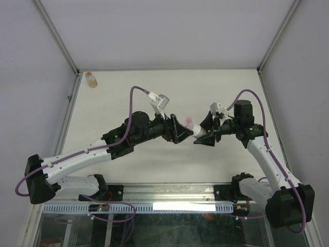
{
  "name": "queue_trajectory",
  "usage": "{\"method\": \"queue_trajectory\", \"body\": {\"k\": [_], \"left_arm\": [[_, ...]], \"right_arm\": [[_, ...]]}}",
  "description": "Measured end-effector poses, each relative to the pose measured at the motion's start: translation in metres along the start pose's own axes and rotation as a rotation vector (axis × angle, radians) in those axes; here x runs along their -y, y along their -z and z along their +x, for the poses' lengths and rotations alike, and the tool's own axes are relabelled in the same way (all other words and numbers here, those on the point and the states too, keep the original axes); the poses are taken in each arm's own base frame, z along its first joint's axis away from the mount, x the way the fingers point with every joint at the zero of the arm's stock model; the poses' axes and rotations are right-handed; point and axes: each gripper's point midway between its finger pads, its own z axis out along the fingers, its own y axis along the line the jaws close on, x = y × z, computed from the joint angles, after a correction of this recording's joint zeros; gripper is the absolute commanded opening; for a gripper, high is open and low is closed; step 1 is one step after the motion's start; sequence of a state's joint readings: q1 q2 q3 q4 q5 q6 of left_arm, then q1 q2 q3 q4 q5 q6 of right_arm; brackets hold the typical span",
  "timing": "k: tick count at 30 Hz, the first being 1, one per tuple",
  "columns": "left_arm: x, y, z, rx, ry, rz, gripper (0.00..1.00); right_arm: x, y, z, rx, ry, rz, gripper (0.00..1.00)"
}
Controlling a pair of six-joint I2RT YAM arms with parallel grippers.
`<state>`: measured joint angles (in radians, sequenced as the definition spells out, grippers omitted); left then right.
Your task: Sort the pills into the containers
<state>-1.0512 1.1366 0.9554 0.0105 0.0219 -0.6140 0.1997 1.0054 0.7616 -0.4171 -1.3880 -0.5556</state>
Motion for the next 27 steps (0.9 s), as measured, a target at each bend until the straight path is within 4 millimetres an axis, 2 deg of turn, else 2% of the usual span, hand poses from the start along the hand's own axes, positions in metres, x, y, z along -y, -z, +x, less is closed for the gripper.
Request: {"method": "queue_trajectory", "body": {"k": [8, 13, 16, 18, 27], "left_arm": [[-0.012, -0.017, 0.018, -0.087, 0.011, -0.062, 0.71], [-0.01, -0.022, 0.015, -0.092, 0.01, -0.065, 0.64], [-0.007, -0.025, 0.01, -0.085, 0.009, -0.06, 0.53], [-0.004, -0.026, 0.006, -0.079, 0.008, -0.055, 0.48], [-0.007, -0.033, 0.01, -0.097, 0.001, -0.064, 0.45]], "right_arm": [[0.001, 0.0, 0.0, -0.002, 0.001, 0.005, 0.0], [0.001, 0.0, 0.0, -0.002, 0.001, 0.005, 0.0], [0.001, 0.0, 0.0, -0.002, 0.001, 0.005, 0.0], [0.001, 0.0, 0.0, -0.002, 0.001, 0.005, 0.0], [0.001, 0.0, 0.0, -0.001, 0.001, 0.004, 0.0]]}}
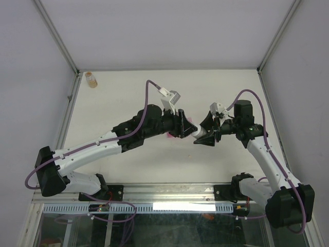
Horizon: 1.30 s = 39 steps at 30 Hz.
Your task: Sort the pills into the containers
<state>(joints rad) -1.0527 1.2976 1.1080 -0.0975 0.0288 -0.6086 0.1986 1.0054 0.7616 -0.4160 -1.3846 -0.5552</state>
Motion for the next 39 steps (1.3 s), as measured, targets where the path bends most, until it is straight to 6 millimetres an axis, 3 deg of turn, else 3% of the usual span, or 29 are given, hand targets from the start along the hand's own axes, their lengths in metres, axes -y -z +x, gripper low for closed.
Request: {"method": "queue_trajectory", "body": {"k": [7, 14, 22, 23, 25, 29, 30, 35, 39], "left_arm": [[0.0, -0.004, 0.002, -0.022, -0.035, 0.004, 0.23], [0.003, -0.004, 0.006, -0.087, -0.185, 0.124, 0.2], [0.004, -0.006, 0.021, -0.209, -0.648, 0.449, 0.2], [0.004, -0.006, 0.022, -0.218, -0.693, 0.47, 0.23], [0.003, -0.008, 0.022, -0.231, -0.782, 0.511, 0.37], [0.001, -0.01, 0.019, -0.218, -0.844, 0.512, 0.91], [0.002, -0.012, 0.02, -0.207, -0.847, 0.506, 0.98], [-0.005, 0.003, 0.026, -0.077, -0.799, 0.421, 0.99], [0.006, 0.035, -0.002, 0.12, -0.723, 0.366, 0.99]], "right_arm": [[0.001, 0.0, 0.0, -0.002, 0.0, 0.005, 0.0], [-0.001, 0.0, 0.001, -0.001, -0.01, -0.002, 0.0], [-0.008, 0.0, 0.009, -0.007, -0.068, -0.015, 0.0], [-0.008, 0.0, 0.011, -0.008, -0.071, -0.015, 0.0], [-0.008, 0.0, 0.012, -0.009, -0.074, -0.013, 0.0], [-0.006, 0.001, 0.011, -0.009, -0.062, -0.004, 0.0], [-0.004, 0.001, 0.009, -0.007, -0.05, -0.004, 0.0], [-0.002, 0.0, 0.007, -0.003, -0.032, -0.001, 0.0], [-0.002, 0.0, 0.006, -0.002, -0.026, 0.0, 0.0]]}}
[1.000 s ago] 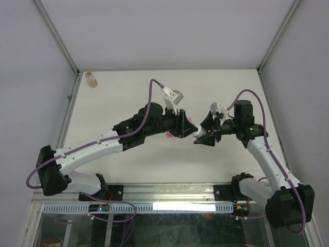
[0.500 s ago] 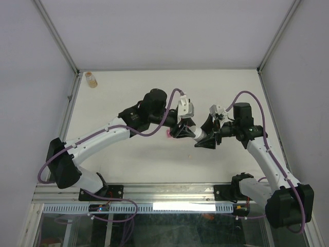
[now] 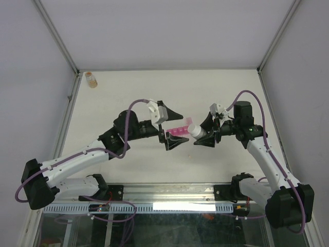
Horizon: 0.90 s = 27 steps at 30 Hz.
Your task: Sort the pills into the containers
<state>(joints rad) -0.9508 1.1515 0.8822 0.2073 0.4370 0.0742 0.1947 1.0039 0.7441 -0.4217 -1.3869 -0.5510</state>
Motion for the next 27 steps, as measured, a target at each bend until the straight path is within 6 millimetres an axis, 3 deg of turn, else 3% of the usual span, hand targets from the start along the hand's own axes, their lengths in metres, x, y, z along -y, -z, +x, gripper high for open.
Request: {"method": "queue_trajectory", "body": {"k": [4, 7, 11, 16, 27], "left_arm": [[-0.003, 0.019, -0.05, 0.177, 0.135, -0.097, 0.94], [-0.006, 0.029, -0.062, 0.247, 0.304, -0.154, 0.85], [-0.017, 0.025, -0.04, 0.204, 0.529, -0.278, 0.82], [-0.011, 0.0, -0.006, 0.042, 0.643, -0.381, 0.7], [-0.021, -0.027, 0.012, -0.077, 0.66, -0.434, 0.58]], "right_arm": [[0.001, 0.0, -0.001, 0.001, 0.006, 0.001, 0.0], [0.001, 0.0, -0.001, 0.001, 0.006, 0.001, 0.0], [0.001, 0.0, 0.0, -0.001, 0.006, 0.003, 0.0], [0.001, 0.0, 0.0, -0.001, 0.005, 0.004, 0.0], [0.002, 0.0, 0.001, -0.004, 0.004, 0.009, 0.0]]}}
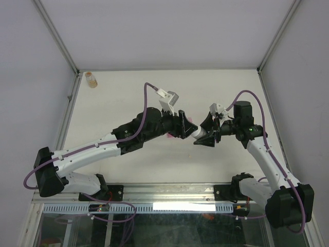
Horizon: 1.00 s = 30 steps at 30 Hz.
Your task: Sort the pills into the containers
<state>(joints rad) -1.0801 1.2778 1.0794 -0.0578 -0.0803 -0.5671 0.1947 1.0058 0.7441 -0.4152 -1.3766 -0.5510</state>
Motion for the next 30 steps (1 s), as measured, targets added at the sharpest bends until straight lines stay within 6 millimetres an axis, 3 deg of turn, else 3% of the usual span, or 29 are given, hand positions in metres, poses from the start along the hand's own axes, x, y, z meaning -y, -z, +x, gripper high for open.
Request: {"method": "queue_trajectory", "body": {"k": [7, 9, 12, 16, 21, 27, 28, 30], "left_arm": [[-0.001, -0.006, 0.007, -0.041, -0.003, -0.009, 0.49], [0.0, -0.005, 0.009, -0.052, -0.003, 0.001, 0.42], [0.003, -0.005, 0.011, -0.065, -0.005, 0.014, 0.18], [0.005, -0.005, 0.012, -0.08, -0.024, 0.027, 0.11], [0.009, -0.004, 0.016, -0.126, -0.172, 0.129, 0.11], [0.02, 0.002, 0.026, -0.171, -0.593, 0.433, 0.14], [0.02, 0.003, 0.027, -0.166, -0.649, 0.464, 0.16], [0.02, 0.005, 0.026, -0.159, -0.745, 0.524, 0.38]], "right_arm": [[0.0, 0.0, 0.0, 0.0, 0.0, 0.0, 0.0], [0.0, 0.0, 0.0, 0.0, 0.0, 0.0, 0.0], [0.0, 0.0, 0.0, -0.001, -0.001, 0.001, 0.0], [0.0, 0.0, 0.0, 0.0, 0.0, 0.0, 0.0], [-0.003, 0.0, 0.0, 0.004, -0.007, -0.011, 0.0], [-0.014, -0.001, 0.001, 0.014, -0.031, -0.048, 0.0], [-0.015, -0.001, 0.001, 0.014, -0.029, -0.052, 0.0], [-0.016, -0.001, 0.0, 0.016, -0.023, -0.055, 0.0]]}}
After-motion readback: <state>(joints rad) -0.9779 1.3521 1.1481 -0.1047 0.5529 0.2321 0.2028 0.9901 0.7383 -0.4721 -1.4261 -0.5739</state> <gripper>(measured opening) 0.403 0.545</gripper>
